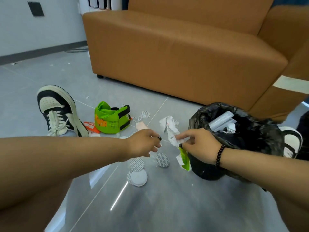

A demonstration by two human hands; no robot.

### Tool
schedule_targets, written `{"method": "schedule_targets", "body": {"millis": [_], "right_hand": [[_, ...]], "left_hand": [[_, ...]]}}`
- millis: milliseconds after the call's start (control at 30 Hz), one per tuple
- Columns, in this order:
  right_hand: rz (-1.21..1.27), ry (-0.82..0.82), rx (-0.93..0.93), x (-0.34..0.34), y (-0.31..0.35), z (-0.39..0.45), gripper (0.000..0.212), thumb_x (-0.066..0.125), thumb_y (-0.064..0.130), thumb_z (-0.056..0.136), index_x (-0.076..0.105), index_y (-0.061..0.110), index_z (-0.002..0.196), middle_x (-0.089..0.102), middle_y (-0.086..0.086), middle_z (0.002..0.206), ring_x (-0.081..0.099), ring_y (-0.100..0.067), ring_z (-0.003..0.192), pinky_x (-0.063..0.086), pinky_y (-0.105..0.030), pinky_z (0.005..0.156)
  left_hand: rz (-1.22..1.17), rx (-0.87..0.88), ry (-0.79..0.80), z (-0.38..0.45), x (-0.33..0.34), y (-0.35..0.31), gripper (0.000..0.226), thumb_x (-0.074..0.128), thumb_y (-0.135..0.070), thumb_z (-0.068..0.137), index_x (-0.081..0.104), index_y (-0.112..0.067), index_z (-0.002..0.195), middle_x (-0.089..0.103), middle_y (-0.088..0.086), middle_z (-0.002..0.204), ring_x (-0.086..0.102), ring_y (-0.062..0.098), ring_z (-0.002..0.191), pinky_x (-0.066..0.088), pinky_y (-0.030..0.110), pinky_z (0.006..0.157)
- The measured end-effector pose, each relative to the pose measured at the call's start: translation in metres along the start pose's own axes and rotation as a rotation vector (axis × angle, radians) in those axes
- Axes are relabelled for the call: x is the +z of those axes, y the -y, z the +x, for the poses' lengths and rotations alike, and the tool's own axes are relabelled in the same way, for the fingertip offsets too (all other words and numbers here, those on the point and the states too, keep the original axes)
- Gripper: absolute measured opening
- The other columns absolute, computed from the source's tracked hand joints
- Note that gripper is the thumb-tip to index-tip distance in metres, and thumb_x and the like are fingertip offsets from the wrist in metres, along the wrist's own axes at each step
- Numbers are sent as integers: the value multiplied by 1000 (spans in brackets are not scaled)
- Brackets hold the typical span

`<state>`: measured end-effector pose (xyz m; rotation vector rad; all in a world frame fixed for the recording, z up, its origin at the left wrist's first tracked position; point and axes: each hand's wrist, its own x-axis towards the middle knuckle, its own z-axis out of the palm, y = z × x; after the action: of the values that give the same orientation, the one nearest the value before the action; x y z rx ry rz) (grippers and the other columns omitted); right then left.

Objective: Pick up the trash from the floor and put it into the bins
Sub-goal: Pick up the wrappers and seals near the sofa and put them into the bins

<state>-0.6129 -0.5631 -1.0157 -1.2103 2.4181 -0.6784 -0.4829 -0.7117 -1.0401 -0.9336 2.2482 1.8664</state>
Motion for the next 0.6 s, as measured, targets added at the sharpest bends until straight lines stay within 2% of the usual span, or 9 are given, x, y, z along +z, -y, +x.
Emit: {"method": "schedule_targets", "body": {"millis": [67, 133, 167, 233, 333, 367, 433, 500, 600], "right_hand": [[36, -23, -28, -20, 7, -25, 28, 61, 5, 84, 69, 30, 91, 64, 10, 61, 57, 4, 54, 48, -11, 56], [94, -37, -30, -36, 10, -49, 30, 64, 4, 82, 70, 33, 87, 71, -4, 72, 66, -11, 65, 58, -28, 70], [120, -37, -31, -44, 12, -60, 29, 65, 3, 81, 71, 31, 87, 72, -6, 74, 68, -17, 69, 58, -30, 73], [180, -33, -48, -56, 17, -78, 27, 67, 2, 80, 72, 27, 89, 73, -7, 74, 69, -17, 67, 58, -27, 69], [255, -12, -87, -73, 28, -101, 24, 68, 0, 80, 72, 22, 89, 72, -10, 73, 59, -5, 53, 49, -16, 56], [271, -9, -99, -76, 30, -105, 23, 69, 1, 80, 72, 22, 88, 72, -12, 73, 60, -7, 55, 50, -18, 57], [296, -31, -124, -82, 36, -113, 21, 71, 1, 77, 72, 21, 84, 72, -12, 73, 64, -17, 63, 58, -29, 68], [312, -66, -143, -87, 39, -117, 18, 74, 2, 75, 69, 19, 77, 71, -12, 73, 67, -24, 67, 58, -38, 77], [328, -118, -160, -93, 46, -122, 20, 76, 0, 71, 62, 15, 70, 71, -18, 80, 68, -29, 71, 57, -42, 78]], "left_hand": [[-34, 32, -4, -15, 8, -16, 18, 49, -25, 97, 52, -16, 112, 65, 2, 108, 64, 15, 97, 54, 29, 74], [-52, 62, 18, -31, 15, -33, 22, 49, -32, 97, 51, -17, 112, 65, 3, 112, 65, 16, 100, 55, 34, 80], [-66, 78, 30, -39, 18, -42, 27, 50, -34, 96, 51, -17, 116, 65, 3, 112, 66, 16, 100, 56, 34, 82], [-105, 114, 40, -54, 24, -59, 34, 54, -33, 95, 48, -16, 123, 66, 2, 109, 68, 15, 99, 56, 34, 81], [-132, 170, 9, -78, 35, -82, 35, 59, -29, 92, 49, -17, 123, 68, 4, 105, 68, 14, 91, 56, 36, 83], [-135, 193, 3, -84, 39, -87, 36, 60, -27, 92, 48, -17, 124, 68, 5, 104, 67, 14, 88, 57, 36, 83], [-105, 261, -7, -97, 45, -96, 34, 59, -22, 92, 49, -17, 124, 70, 5, 100, 66, 13, 86, 57, 32, 81], [-68, 340, -21, -107, 48, -100, 28, 60, -19, 92, 53, -19, 120, 73, 4, 95, 67, 11, 85, 56, 29, 78], [-28, 405, -88, -122, 45, -105, 18, 60, -13, 92, 60, -22, 108, 74, 3, 87, 69, 9, 82, 54, 27, 76]]}}
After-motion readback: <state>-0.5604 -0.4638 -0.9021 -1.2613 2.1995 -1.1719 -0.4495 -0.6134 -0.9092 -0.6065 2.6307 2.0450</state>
